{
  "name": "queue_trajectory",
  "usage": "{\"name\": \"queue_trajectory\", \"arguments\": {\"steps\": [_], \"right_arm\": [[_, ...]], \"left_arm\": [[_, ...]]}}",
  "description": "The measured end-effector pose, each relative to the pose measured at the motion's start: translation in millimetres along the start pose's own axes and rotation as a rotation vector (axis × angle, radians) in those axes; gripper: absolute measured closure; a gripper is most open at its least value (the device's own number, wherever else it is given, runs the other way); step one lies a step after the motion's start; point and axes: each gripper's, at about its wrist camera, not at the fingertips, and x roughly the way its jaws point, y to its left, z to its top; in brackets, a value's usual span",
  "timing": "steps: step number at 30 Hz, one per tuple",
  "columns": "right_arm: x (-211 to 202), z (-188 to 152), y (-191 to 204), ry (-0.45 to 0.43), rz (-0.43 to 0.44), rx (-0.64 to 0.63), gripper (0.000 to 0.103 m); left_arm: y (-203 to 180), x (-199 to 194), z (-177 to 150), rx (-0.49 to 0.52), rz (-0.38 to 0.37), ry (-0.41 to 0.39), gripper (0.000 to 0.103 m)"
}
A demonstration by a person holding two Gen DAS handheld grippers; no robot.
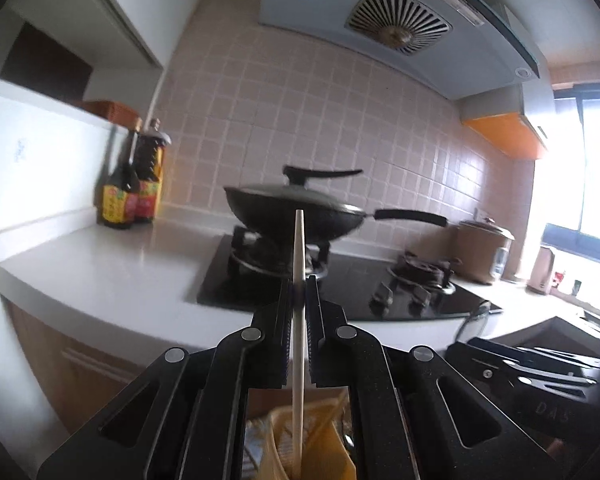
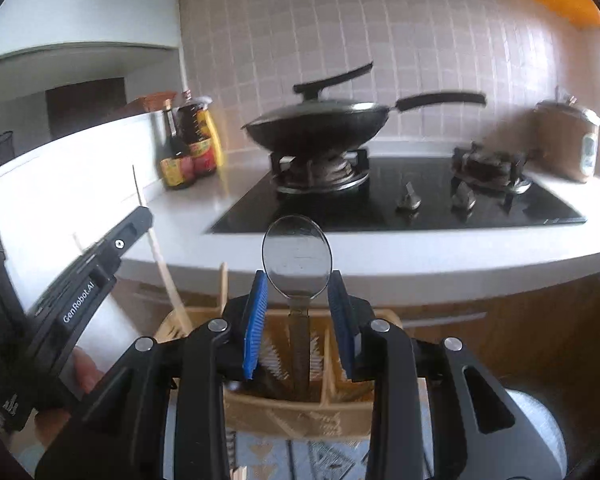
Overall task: Organize utensils
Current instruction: 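Lift the chopstick and clear spoon over the tan basket and open both grippers, then grasp two wooden chopsticks with the left gripper while the right gripper grasps a clear spoon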
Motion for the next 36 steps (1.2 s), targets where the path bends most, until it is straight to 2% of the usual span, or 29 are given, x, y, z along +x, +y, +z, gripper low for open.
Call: {"name": "queue_trajectory", "arguments": {"steps": [2,4,6,9,13,15,18,19,21,25,28,30,33,36], "right_arm": [[-6,-3,-1,0.019,0.012,0.018,0.074],[-16,-4,-1,0.036,0.017,0.019,0.067],[-34,-5,2,0.022,0.013,0.012,0.050],[-58,-3,10,0.012,0.003,-0.007,0.049],[-90,-2,21,0.064,-0.051,-0.006,0.049],[-104,-4,25,0.123,-0.064,0.000,0.049],[-116,-15,25,0.215,-0.069,0.013,0.049],[-117,-20,24,0.243,-0.065,0.017,0.049],[-115,-36,21,0.308,-0.063,0.025,0.049],[-99,-73,7,0.440,-0.051,0.093,0.049],[-81,-106,-4,0.534,-0.031,0.141,0.054],[-66,-127,-8,0.598,-0.024,0.150,0.070],[-48,-156,-10,0.672,-0.038,0.139,0.071],[-36,-177,-13,0.722,-0.043,0.144,0.071]], "left_arm": [[3,-7,0,-0.010,-0.014,0.026,0.087],[5,-18,2,-0.004,-0.022,0.037,0.074],[6,-33,6,-0.001,-0.019,0.041,0.073],[5,-57,15,0.004,-0.033,0.056,0.067],[2,-87,29,-0.009,-0.062,0.113,0.067],[-1,-98,33,-0.012,-0.076,0.157,0.065],[-6,-109,32,-0.009,-0.133,0.284,0.060],[-8,-108,26,-0.010,-0.168,0.372,0.060],[-8,-102,13,-0.026,-0.198,0.487,0.060],[1,-83,-39,-0.053,-0.202,0.721,0.061],[8,-70,-82,-0.092,-0.216,0.875,0.070],[12,-65,-105,-0.119,-0.222,0.947,0.072],[12,-56,-137,-0.110,-0.202,1.020,0.075],[10,-52,-161,-0.087,-0.189,1.045,0.076]]}}
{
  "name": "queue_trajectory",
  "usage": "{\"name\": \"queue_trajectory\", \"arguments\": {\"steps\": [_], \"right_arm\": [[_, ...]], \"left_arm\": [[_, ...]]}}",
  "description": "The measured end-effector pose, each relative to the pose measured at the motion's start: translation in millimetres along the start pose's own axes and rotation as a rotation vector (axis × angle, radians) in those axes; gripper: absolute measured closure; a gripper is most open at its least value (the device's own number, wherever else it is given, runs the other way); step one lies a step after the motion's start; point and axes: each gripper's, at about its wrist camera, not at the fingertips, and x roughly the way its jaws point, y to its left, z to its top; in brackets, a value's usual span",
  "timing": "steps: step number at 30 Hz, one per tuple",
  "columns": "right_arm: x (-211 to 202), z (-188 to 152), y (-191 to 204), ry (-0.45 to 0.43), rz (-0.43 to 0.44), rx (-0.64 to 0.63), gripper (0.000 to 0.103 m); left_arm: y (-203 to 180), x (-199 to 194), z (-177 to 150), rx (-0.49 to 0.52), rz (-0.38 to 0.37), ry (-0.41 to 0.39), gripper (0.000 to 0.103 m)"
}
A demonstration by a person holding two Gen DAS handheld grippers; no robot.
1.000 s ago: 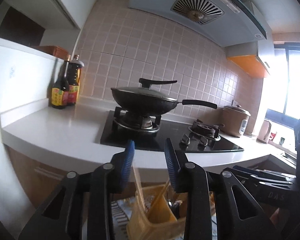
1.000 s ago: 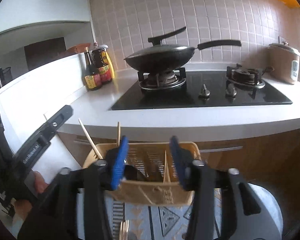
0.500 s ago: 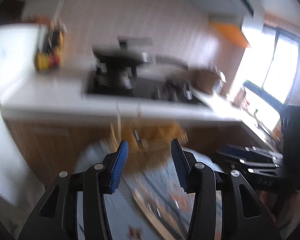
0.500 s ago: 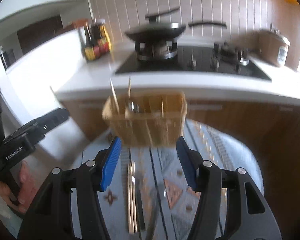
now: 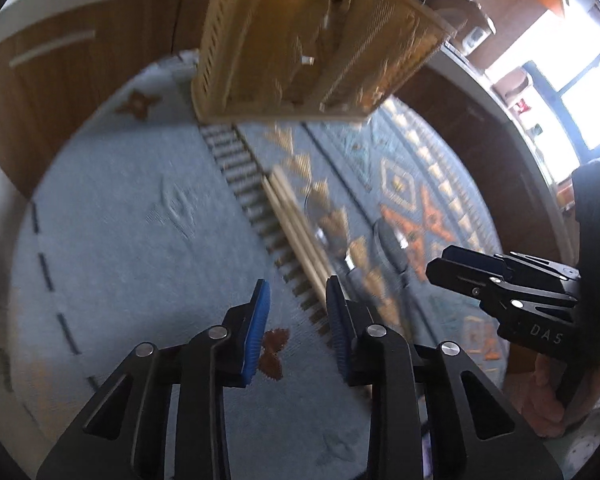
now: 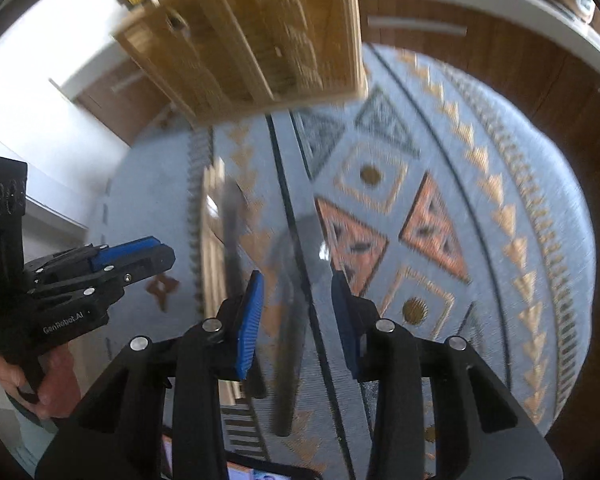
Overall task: Organize utensils
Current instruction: 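Grasp two wooden chopsticks with the left gripper while the right gripper grasps a clear spoon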
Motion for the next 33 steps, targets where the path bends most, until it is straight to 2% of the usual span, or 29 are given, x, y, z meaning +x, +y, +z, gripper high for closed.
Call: {"name": "queue_trajectory", "arguments": {"steps": [6,14,19,24,25,27,29,33], "right_arm": [[19,-5,-9,0.012,0.007,0.011,0.071],[33,-4,3,-0.004,-0.080,-0.050,0.071],[41,-5,22,-0.011,-0.156,-0.103,0.071],[48,-5,43,-0.003,-0.195,-0.131,0.072],[49,-5,45,-0.001,-0.195,-0.128,0.073],[49,-5,49,0.000,-0.202,-0.126,0.083],[49,-5,50,0.003,-0.193,-0.127,0.086],[40,-9,37,0.006,-0.207,-0.152,0.089]], "left_arm": [[-16,10,-13,0.078,0.078,-0.065,0.076],[-50,18,-21,0.220,0.268,-0.125,0.076],[-47,18,-16,0.195,0.262,-0.096,0.076],[-55,24,-15,0.227,0.311,-0.085,0.076],[-55,23,-18,0.233,0.318,-0.083,0.076],[-58,24,-17,0.241,0.336,-0.073,0.076],[-59,24,-15,0.243,0.331,-0.056,0.082],[-59,24,-17,0.289,0.334,-0.049,0.082]]}}
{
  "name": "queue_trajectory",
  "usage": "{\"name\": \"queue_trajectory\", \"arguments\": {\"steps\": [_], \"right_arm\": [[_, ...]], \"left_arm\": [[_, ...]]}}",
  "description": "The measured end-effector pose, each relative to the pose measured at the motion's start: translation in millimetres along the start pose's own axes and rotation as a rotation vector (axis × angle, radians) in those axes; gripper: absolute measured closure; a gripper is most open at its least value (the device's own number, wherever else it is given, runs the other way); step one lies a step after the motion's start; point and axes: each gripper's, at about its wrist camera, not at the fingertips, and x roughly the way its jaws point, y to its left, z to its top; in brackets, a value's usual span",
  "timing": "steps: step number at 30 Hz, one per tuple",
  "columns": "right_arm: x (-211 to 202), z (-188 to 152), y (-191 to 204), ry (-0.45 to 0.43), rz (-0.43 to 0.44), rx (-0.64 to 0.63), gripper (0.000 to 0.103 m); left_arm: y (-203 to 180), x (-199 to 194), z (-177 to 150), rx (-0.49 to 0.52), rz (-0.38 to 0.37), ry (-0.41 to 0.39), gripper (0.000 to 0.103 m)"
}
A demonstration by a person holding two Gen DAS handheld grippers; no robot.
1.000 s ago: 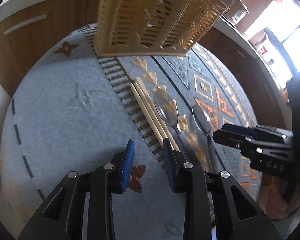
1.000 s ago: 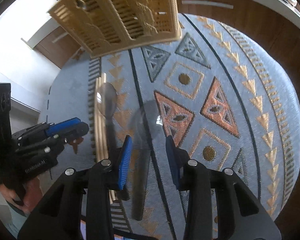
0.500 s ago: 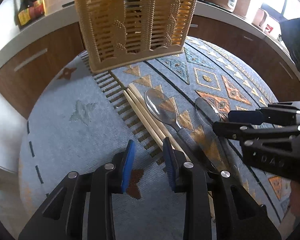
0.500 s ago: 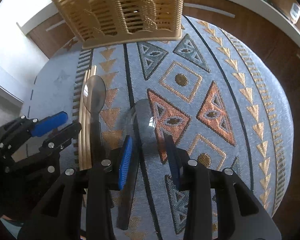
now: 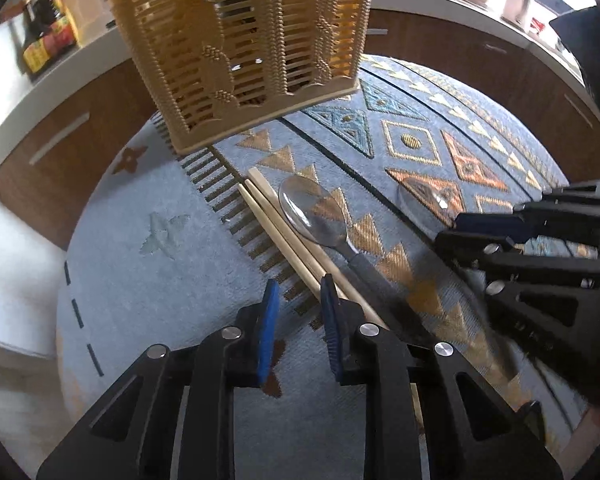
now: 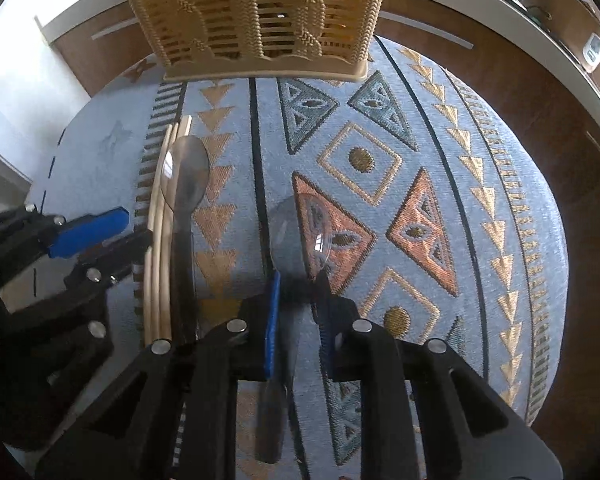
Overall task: Organize utensils
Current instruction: 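Grasp two wooden chopsticks with the left gripper while the right gripper grasps a clear spoon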
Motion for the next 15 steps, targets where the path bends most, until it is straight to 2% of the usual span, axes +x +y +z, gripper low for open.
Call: {"name": "queue_trajectory", "arguments": {"steps": [1,2,4,6,7,9,10,11,14,15], "right_arm": [[-1,-1,1,0.001,-0.009,-0.005,0.089],[-1,-3,-3,0.001,-0.008,-0.006,0.090],[-2,-7,-6,0.000,0.007,-0.002,0.090],[-1,-7,-8,-0.001,0.028,0.013,0.089],[-1,-7,-10,-0.003,0.037,0.019,0.089],[0,-5,-12,-0.006,0.053,0.030,0.089],[0,-5,-12,-0.007,0.062,0.036,0.089],[0,-5,-12,-0.008,0.070,0.040,0.089],[4,-1,-20,-0.008,0.091,0.047,0.089],[4,-1,-20,-0.009,0.095,0.047,0.089]], "left_arm": [[2,-1,-1,0.016,-0.003,0.006,0.084],[4,0,-2,0.023,0.002,0.026,0.101],[12,1,-2,0.030,-0.009,0.040,0.102],[24,-1,-1,-0.017,-0.097,0.048,0.102],[32,-4,0,-0.068,-0.161,0.042,0.101],[38,-9,0,-0.141,-0.241,0.011,0.090],[38,-11,0,-0.154,-0.254,0.003,0.074],[36,-11,-2,-0.165,-0.260,-0.007,0.069],[26,-6,-5,-0.163,-0.232,-0.003,0.069],[21,-4,-6,-0.155,-0.179,-0.005,0.070]]}}
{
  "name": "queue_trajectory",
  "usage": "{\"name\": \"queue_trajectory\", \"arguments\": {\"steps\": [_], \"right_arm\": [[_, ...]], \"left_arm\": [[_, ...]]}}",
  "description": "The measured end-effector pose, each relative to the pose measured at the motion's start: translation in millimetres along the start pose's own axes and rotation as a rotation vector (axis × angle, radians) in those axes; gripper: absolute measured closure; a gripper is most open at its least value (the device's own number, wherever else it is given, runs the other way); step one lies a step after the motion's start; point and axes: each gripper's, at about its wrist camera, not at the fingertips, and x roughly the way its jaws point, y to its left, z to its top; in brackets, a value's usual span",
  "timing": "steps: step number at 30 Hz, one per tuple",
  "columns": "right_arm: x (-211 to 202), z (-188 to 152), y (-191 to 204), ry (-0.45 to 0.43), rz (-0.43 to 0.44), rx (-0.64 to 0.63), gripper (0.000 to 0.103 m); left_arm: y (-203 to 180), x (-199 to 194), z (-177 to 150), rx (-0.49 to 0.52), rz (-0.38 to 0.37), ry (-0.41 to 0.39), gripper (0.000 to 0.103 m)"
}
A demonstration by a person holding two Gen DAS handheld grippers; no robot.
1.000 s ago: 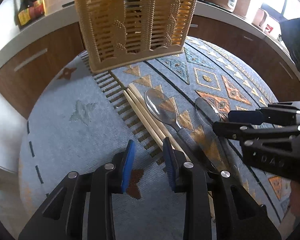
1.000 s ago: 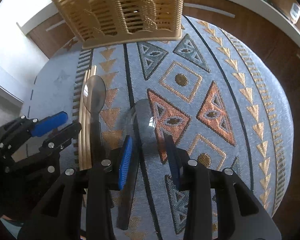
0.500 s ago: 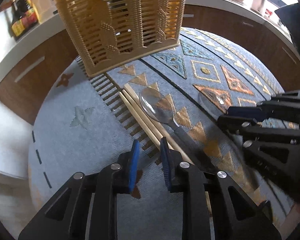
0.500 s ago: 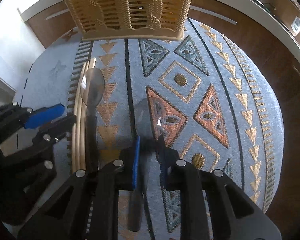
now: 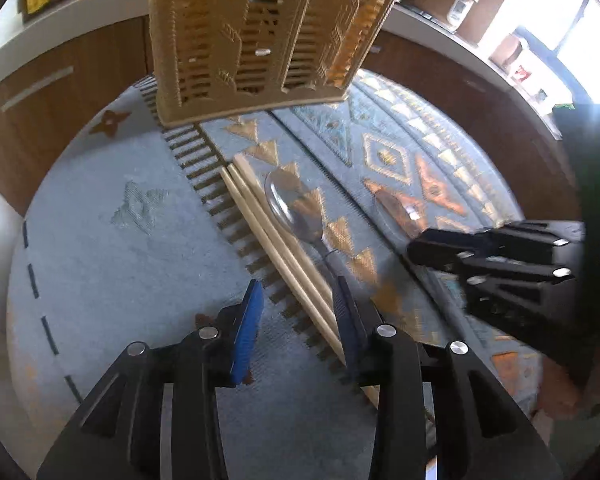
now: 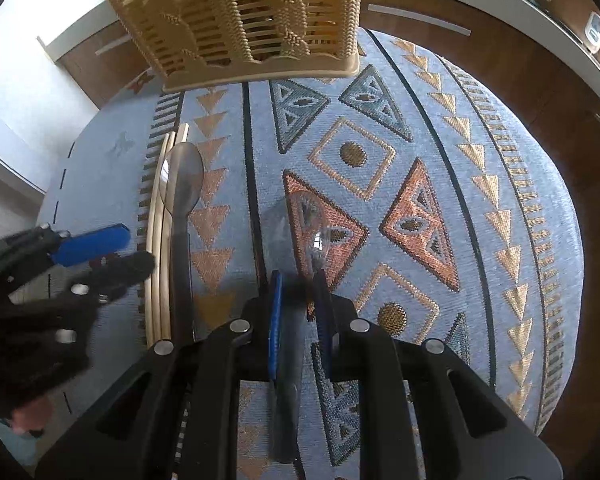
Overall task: Organize utensils
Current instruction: 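Grasp two wooden chopsticks with the left gripper while the right gripper grasps a clear spoon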
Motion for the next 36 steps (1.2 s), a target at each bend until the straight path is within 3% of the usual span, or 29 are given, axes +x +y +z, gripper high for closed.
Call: {"name": "queue_trajectory", "arguments": {"steps": [4,9,14,16,19,23,31,36], "right_arm": [[-3,-3,1,-0.012,-0.009,-0.018,0.090],[-4,-5,3,-0.018,0.009,-0.005,0.090],[-5,-5,-2,-0.020,0.013,-0.010,0.090],[-5,-4,-1,-0.020,0.006,-0.023,0.090],[-6,-7,10,-0.025,-0.030,-0.062,0.090],[-7,-9,13,-0.030,-0.049,-0.068,0.093],[-18,-14,-6,-0.050,-0.104,-0.017,0.093],[-16,-14,-14,-0.007,-0.090,-0.019,0.092]], "left_arm": [[-17,2,-5,0.024,0.117,-0.020,0.073],[-19,4,3,-0.025,0.152,-0.008,0.070],[-42,13,5,0.057,0.252,-0.009,0.068],[-40,10,4,0.074,0.235,0.003,0.068],[-36,7,3,0.123,0.233,0.037,0.086],[-15,-5,-4,0.154,0.174,0.071,0.091],[32,-22,-15,0.052,0.153,0.074,0.093],[47,-25,-8,0.013,0.105,0.086,0.091]]}}
